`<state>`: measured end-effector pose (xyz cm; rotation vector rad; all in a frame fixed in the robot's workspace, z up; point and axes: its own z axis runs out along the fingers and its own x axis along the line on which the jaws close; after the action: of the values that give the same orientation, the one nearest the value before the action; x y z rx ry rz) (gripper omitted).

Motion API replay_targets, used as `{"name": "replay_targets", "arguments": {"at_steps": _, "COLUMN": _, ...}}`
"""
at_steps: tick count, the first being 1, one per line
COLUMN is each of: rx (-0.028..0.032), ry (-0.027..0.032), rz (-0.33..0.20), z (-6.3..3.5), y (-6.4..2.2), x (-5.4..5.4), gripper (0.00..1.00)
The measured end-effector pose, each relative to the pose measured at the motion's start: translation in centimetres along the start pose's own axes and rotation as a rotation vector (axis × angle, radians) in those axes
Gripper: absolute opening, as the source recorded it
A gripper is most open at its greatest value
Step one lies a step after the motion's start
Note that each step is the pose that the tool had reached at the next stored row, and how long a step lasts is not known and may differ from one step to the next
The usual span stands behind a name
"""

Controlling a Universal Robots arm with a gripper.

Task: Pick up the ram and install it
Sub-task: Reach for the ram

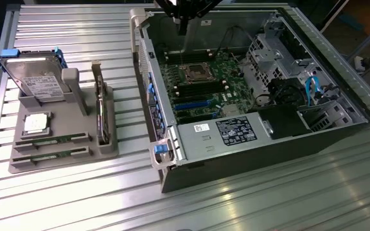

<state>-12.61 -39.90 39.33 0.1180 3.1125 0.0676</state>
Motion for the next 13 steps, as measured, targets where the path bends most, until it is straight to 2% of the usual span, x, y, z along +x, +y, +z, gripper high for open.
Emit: {"name": "replay_targets", "arguments": {"at_steps": 13, "rx": -0.0001, "ry": -0.0001, "rz": 0.000, "z": -0.08, "y": -0.22, "x": 2.9, "gripper": 0.11}}
